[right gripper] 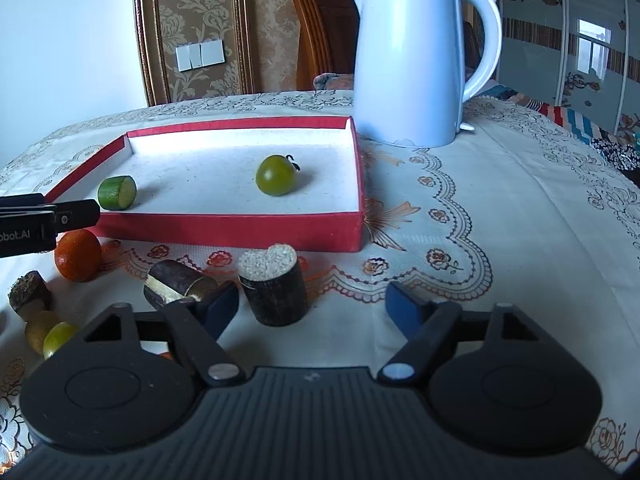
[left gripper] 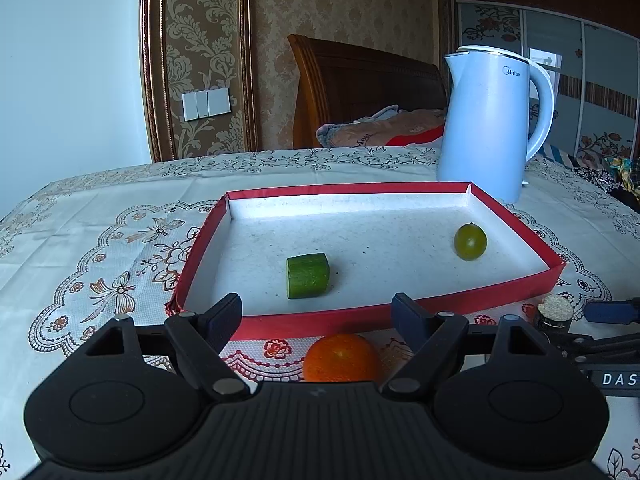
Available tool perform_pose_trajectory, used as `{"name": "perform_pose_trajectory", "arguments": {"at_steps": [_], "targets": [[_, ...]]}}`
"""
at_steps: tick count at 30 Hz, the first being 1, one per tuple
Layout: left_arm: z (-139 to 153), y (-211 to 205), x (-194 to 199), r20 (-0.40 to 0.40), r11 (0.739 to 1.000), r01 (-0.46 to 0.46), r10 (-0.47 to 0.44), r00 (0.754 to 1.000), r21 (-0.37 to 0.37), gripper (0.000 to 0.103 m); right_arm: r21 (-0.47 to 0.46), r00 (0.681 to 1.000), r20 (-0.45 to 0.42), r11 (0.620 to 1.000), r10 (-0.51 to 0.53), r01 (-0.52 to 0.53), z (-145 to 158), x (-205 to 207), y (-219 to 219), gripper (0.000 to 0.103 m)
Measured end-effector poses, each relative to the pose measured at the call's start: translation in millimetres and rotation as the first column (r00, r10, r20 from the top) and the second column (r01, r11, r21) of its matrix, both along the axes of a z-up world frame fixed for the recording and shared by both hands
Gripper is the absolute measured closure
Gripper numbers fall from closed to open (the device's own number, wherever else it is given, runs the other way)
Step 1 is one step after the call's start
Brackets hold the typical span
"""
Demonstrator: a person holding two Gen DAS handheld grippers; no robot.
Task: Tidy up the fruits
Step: 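Move the right tool back to the dark cylindrical piece beside the tray, then grasp the dark cylinder with the right tool while the left grasps a brown round fruit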
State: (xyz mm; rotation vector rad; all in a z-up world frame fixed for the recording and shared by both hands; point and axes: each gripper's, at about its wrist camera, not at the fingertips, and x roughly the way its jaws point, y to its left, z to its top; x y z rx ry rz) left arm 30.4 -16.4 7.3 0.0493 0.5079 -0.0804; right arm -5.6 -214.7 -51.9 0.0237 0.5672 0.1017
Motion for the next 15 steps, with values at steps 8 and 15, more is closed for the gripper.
{"name": "perform_pose_trajectory", "arguments": {"at_steps": [8,15], "targets": [[7,35,-23,-0.017,0.993,0.010,-0.012,1.000,-0.114,0.021,-0.035,1.000,-0.012,0.999,-0.003,0.002,-2,4,5,0.040],[5,80,-63,-0.072,0.992,-0.023,0.014,0.997,-0.123,0.021,-0.032,1.000,-0.011,0.999,0.005,-0.006,-2,4,4,0.041]]}}
